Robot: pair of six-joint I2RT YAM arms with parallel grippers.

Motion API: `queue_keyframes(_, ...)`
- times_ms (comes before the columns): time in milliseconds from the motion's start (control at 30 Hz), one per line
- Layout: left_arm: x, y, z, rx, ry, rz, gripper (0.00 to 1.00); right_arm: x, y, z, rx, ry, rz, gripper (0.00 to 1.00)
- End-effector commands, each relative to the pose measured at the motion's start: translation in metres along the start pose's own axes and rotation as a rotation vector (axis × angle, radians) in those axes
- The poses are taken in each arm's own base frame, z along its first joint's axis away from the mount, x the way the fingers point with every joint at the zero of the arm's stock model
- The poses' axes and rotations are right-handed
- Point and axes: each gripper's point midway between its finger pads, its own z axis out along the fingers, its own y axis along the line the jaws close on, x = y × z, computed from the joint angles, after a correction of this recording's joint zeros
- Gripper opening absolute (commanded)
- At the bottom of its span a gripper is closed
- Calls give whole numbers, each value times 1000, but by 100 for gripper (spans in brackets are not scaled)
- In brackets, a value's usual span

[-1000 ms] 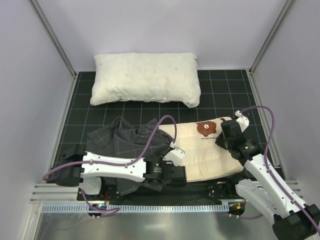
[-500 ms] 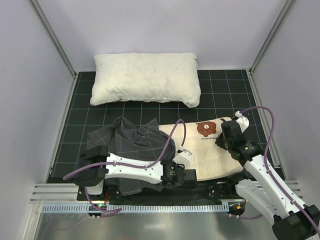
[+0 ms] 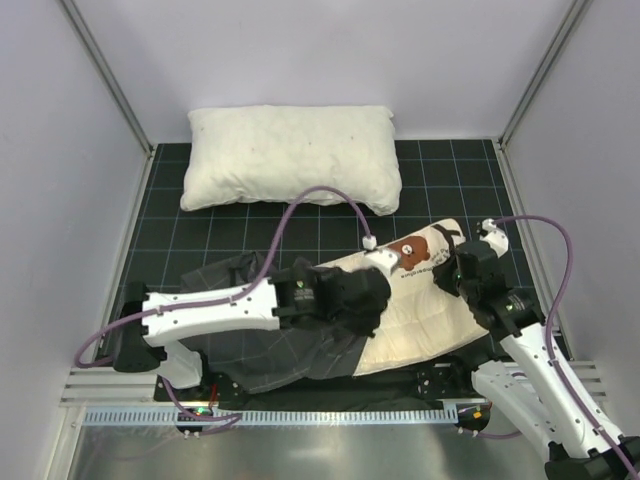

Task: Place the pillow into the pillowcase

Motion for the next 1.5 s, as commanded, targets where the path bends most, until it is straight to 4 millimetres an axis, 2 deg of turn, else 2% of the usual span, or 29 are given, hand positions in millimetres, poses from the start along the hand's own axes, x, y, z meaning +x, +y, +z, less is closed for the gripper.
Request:
queue_keyframes(0, -105, -39, -37, 291, -242, -131, 0, -8, 42, -17, -176, 26, 33, 4)
queue_keyframes(33, -119, -23, -37, 267, -264, -156, 0, -8, 42, -18, -183, 28, 10, 4)
queue_keyframes(100, -128, -3, -35, 222, -275, -177, 0, -11, 44, -23, -196, 31, -38, 23)
queue_keyframes(133, -134, 13, -34, 188, -283, -189, 0, -13, 43, -25, -194, 24, -83, 42)
queue_keyframes(167, -134, 22, -33, 165, -279, -193, 0, -17, 44, -29, -200, 19, -99, 52)
queue_keyframes(233, -127, 43, -26, 104, -262, -205, 0, -16, 41, -32, -191, 23, -121, 58)
queue_keyframes(300, -127, 54, -26, 74, -279, -214, 0, -15, 41, -31, -198, 23, -125, 71)
queue_keyframes(433, -128, 81, -24, 20, -286, -238, 0, 7, 66, -42, -399, 111, -223, 81)
queue_keyframes(467, -129, 85, -25, 15, -288, -241, 0, 17, 74, -53, -497, 130, -256, 86)
queue_keyframes(533, -134, 94, -28, 6, -296, -252, 0, 17, 82, -64, -589, 99, -287, 94)
queue_keyframes(600, -137, 99, -30, -4, -302, -246, 0, 23, 88, -77, -685, 93, -344, 97)
queue_keyframes(667, -139, 106, -30, -28, -304, -243, 0, 25, 87, -77, -671, 115, -372, 98)
queue_keyframes(733, -139, 115, -26, -53, -299, -240, 0, 40, 87, -71, -661, 195, -396, 100)
queue_keyframes(767, -140, 119, -23, -62, -296, -241, 0, 39, 80, -56, -564, 194, -395, 100)
queue_keyframes(833, -141, 136, -17, -92, -286, -258, 0, 45, 79, -49, -508, 209, -413, 99)
queue_keyframes(867, -142, 139, -15, -82, -275, -268, 0, 57, 85, -54, -529, 236, -458, 100)
queue_keyframes(900, -145, 151, -15, -91, -276, -283, 0, 55, 78, -40, -432, 212, -477, 100)
queue_keyframes(933, -145, 155, -12, -95, -269, -289, 0, 59, 79, -38, -408, 216, -513, 100)
queue_keyframes(967, -147, 159, -12, -96, -271, -293, 0, 68, 83, -45, -411, 231, -576, 100)
queue_keyframes(1000, -149, 167, -12, -106, -275, -304, 0, 68, 76, -33, -309, 208, -638, 100)
queue_keyframes(1033, -151, 170, -13, -107, -279, -306, 0, 70, 76, -32, -281, 208, -676, 100)
queue_keyframes(1067, -151, 172, -14, -105, -278, -311, 0, 70, 78, -33, -262, 205, -716, 100)
queue_keyframes(1133, -154, 177, -15, -98, -281, -319, 0, 85, 87, -35, -276, 204, -843, 100)
queue_keyframes(1167, -155, 178, -16, -97, -282, -320, 0, 91, 99, -38, -322, 183, -872, 100)
queue_keyframes(1233, -155, 180, -17, -99, -284, -315, 0, 102, 107, -40, -346, 154, -941, 100)
queue_keyframes(1333, -156, 183, -21, -106, -287, -315, 1, 99, 105, -26, -263, 92, -1012, 100)
queue_keyframes(1467, -156, 183, -28, -107, -288, -306, 1, 104, 114, -15, -161, 25, -1150, 100)
